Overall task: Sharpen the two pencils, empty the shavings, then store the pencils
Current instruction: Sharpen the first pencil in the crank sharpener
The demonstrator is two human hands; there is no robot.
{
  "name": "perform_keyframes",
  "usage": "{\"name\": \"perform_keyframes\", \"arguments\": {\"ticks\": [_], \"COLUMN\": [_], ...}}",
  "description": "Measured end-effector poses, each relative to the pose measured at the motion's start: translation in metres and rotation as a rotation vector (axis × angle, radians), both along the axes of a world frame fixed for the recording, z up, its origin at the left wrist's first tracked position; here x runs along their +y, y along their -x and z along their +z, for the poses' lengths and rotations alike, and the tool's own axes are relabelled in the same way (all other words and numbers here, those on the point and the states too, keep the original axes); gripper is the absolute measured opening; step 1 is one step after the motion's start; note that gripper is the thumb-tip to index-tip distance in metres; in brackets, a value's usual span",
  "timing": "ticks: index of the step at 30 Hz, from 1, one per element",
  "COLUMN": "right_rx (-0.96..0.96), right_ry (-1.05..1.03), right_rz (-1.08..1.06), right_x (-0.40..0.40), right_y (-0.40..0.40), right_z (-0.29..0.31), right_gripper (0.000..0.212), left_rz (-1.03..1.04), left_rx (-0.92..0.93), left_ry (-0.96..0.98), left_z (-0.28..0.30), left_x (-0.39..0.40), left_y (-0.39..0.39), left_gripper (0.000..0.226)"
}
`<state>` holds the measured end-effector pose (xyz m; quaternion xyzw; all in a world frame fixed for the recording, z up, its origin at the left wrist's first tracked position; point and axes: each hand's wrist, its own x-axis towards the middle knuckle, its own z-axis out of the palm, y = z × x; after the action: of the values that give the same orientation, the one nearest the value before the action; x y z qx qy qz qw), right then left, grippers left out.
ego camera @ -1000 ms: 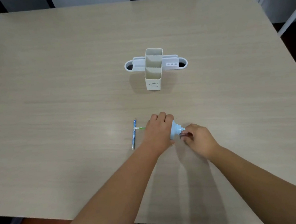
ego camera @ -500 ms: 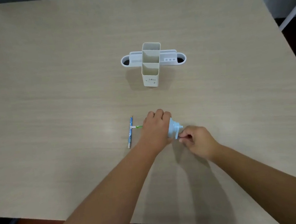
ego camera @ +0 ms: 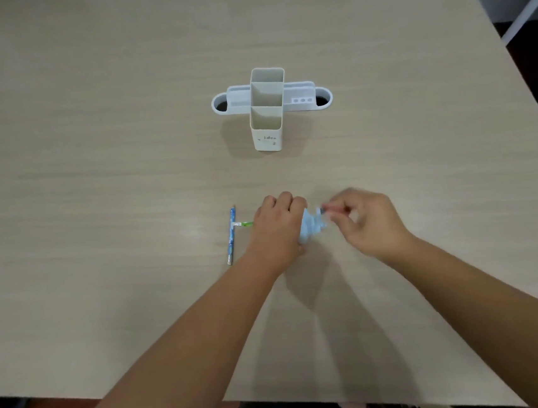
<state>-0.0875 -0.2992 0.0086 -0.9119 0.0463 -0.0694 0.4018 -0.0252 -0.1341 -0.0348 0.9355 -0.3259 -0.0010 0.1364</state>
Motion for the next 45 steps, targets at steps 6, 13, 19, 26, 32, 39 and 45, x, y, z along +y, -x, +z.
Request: {"name": "perform_keyframes", "arguments": {"ticks": [6,13,19,26,32,39,45], "right_rx": [0.205,0.114,0.141,0.245,0.062,0.263,0.130], "right_ry": [0.081,0.085,-0.020,0.047,-0.055,-0.054,-0.012], "right_rz": [0.135,-0.030,0.105,0.015,-0.112,0.051,-0.122], "right_x": [0.013,0.004,0.008,0.016,0.007,0.020,0.005], "right_y": [0.030,-0.022,0.029,0.011,-0.008,0.043,-0.023], "right_z": [-0.027,-0.021,0.004,-0.037,0.004,-0.010,-0.014], "right_gripper": [0.008,0.006,0.004,0.010,0.007,0.007,0.005], "left_rz": [-0.003,-0.030,-0.046,0.000,-0.051,-0.029,-0.055], "left_rx": [0.011,-0.005,-0.018,-0.011,0.006,-0.015,0.014], "left_ry": [0.006,-0.004,0.006,0.020,-0.021,-0.014,-0.029], "left_z": [-0.004,-0.008,-0.006,-0.004,-0.001,-0.005,-0.003], "left_x": [-0.001,0.002,0.001,0.000,0.002,0.002,0.002], "left_y": [-0.001,-0.003,-0.004,-0.003,-0.005,-0.002,-0.006], "left_gripper": [0.065,0.068,0.071,0.069,0.070,0.068,0.071]}}
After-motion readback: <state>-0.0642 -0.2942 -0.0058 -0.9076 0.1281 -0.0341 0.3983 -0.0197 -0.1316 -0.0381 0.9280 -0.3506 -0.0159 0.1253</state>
